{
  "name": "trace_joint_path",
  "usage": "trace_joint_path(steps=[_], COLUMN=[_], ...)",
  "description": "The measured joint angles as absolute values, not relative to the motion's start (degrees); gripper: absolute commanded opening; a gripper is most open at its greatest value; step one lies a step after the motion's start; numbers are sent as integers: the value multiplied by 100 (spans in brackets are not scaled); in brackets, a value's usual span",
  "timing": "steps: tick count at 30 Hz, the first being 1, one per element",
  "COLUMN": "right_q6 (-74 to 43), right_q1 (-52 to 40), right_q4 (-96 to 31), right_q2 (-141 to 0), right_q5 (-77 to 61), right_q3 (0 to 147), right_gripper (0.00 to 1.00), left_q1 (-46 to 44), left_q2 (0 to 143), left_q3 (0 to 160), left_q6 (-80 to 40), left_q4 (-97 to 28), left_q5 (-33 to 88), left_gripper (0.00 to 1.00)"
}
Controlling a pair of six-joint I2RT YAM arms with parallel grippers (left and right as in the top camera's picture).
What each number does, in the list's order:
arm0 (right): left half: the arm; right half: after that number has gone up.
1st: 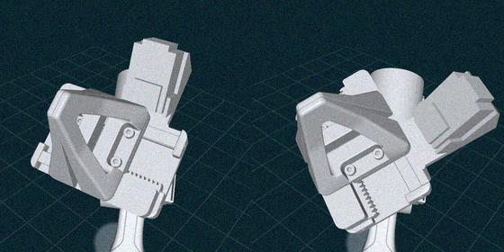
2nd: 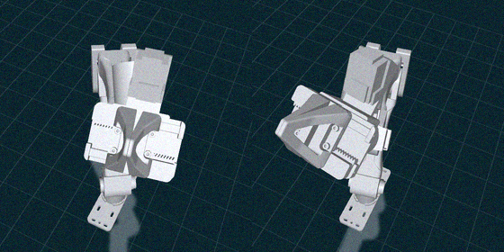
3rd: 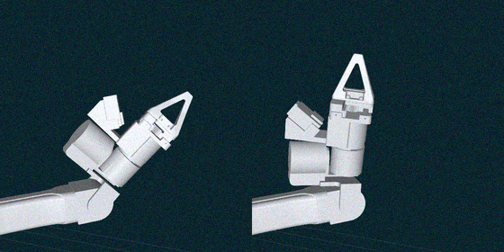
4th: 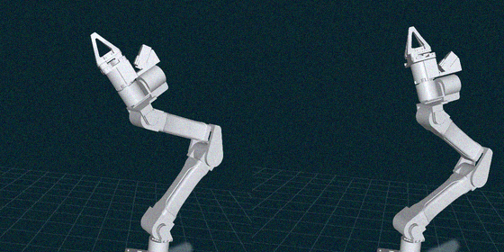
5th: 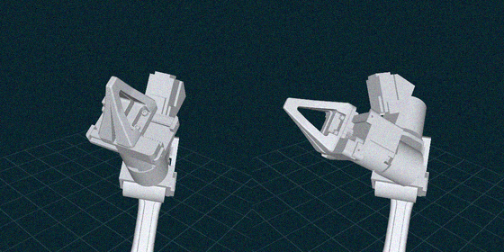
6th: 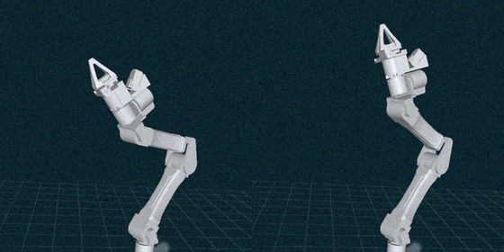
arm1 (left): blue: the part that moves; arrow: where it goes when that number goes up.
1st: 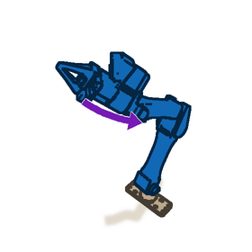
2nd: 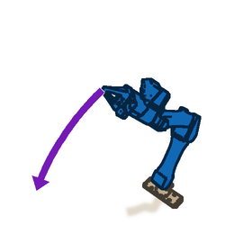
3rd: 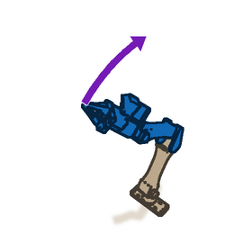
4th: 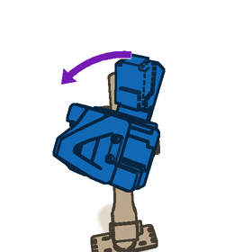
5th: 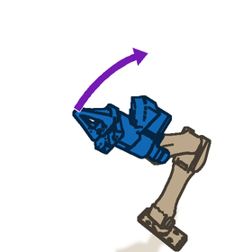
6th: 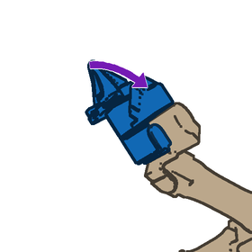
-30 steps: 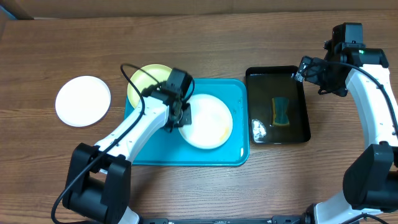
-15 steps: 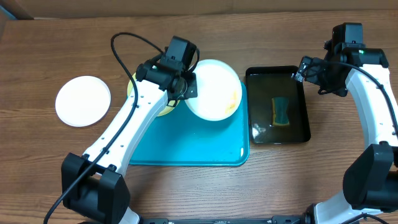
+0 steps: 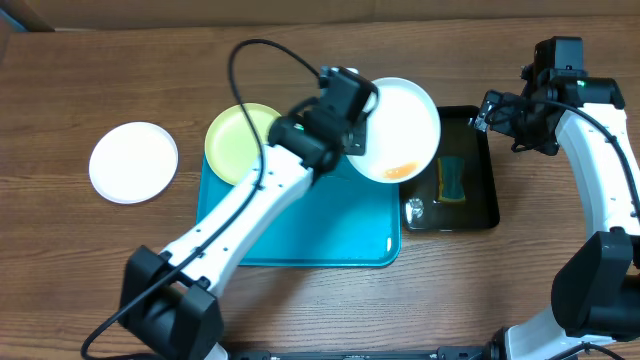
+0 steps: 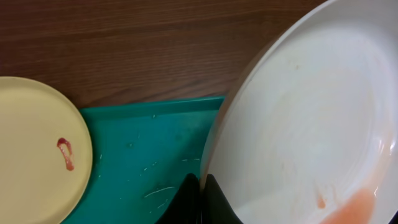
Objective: Clean dirty plates on tray and stack at the side
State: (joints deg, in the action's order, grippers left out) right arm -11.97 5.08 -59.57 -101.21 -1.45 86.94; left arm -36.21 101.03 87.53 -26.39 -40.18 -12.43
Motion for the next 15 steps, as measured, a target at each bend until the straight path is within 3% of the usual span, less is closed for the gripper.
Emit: trace_joint_path(steps=[15], right_q6=[-1194], right_q1=[510], right_q4=[-5959], right_q2=[-10121], right_q5=[-145], right_q3=[8694], right_gripper=[100], left_q1=[-4845], left_q2=[10320], left_q3=[8753], left_q6=[-1802], left_q4=[-3264], left_q5=[-3347], left_gripper=[4])
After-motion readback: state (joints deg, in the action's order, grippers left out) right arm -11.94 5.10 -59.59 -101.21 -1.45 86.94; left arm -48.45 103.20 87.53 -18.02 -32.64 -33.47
